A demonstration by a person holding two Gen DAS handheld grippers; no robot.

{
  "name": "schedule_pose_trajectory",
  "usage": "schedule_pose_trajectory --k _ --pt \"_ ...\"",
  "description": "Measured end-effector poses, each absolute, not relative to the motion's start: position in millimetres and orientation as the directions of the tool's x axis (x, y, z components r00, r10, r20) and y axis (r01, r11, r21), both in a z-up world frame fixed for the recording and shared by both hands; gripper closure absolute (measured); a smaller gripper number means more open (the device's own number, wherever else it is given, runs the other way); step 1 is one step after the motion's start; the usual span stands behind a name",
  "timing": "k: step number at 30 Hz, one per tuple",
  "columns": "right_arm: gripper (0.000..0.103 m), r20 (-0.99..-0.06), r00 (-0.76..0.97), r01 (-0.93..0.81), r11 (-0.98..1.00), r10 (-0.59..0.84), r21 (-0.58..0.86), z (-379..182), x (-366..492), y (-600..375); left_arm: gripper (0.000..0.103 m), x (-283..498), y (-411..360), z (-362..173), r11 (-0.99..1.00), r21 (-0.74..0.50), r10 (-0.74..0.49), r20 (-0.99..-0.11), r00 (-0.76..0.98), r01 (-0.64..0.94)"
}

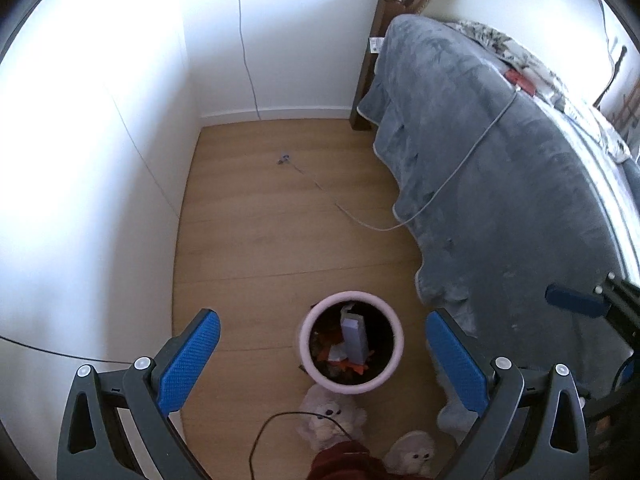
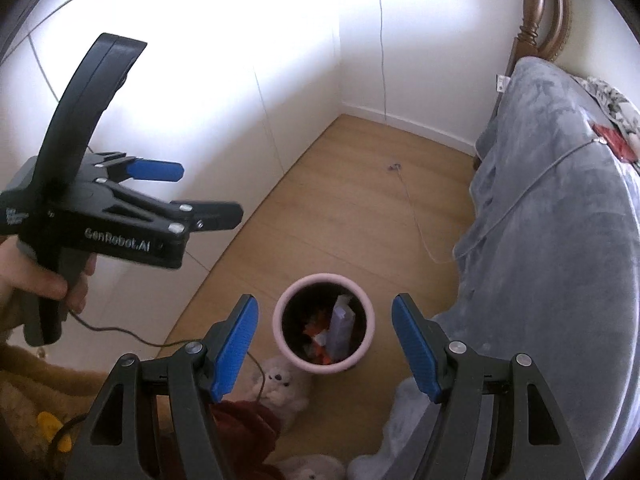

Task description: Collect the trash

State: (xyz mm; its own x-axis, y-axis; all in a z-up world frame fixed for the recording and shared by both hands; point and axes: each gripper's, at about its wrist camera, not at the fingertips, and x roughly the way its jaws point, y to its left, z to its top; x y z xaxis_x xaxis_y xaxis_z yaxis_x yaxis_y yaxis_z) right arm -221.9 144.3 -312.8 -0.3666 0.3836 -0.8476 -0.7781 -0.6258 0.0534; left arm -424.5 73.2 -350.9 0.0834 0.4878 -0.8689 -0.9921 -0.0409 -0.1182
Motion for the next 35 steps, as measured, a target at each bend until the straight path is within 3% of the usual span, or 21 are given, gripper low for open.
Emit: schedule_pose_trajectory --k 35 --pt "0.035 -0.825 -0.374 -0.778 -0.627 0.424 0.030 -292.4 -220.0 99.3 0.000 -411.1 11.2 -310.4 -0.058 -0.129 0.628 -0.776 0.064 -0.990"
